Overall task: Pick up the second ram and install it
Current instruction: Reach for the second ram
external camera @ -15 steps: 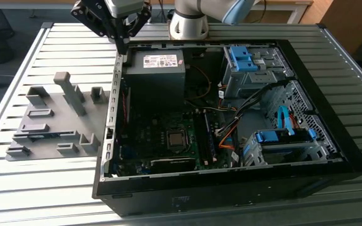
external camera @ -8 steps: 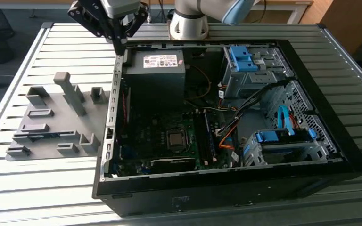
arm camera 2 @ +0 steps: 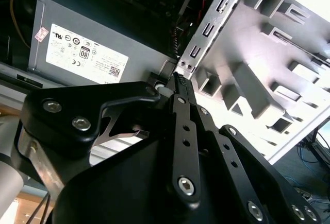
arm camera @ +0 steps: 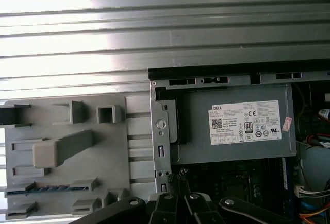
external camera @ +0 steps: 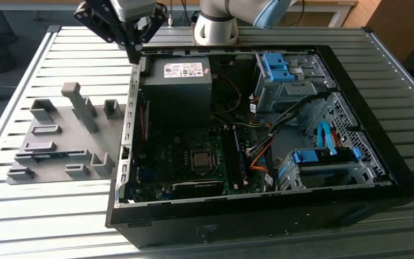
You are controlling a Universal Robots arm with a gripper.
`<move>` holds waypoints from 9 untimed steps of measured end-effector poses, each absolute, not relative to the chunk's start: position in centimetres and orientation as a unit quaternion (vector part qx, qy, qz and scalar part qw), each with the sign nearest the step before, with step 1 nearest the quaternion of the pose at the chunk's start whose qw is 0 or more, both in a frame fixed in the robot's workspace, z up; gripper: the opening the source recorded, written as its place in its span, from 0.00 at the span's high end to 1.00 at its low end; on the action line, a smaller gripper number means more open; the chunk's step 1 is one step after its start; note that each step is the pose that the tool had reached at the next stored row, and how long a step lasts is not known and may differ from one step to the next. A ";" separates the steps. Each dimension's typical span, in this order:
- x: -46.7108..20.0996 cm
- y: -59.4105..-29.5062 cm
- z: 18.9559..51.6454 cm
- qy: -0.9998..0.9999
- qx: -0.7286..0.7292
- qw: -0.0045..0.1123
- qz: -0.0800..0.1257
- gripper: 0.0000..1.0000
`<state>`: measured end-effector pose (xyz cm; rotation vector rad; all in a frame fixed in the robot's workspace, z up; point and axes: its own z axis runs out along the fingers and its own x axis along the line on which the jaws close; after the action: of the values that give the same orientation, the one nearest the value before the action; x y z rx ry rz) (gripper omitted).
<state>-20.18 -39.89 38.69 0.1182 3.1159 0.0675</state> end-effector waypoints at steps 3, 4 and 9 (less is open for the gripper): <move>-20.3 -39.9 38.7 0.999 0.038 0.011 0.022 0.89; -20.4 -39.9 38.6 0.999 0.038 0.011 0.022 0.89; -20.6 -39.9 38.6 0.999 0.038 0.011 0.022 0.89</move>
<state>-20.62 -39.89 38.60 0.1183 3.1170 0.0674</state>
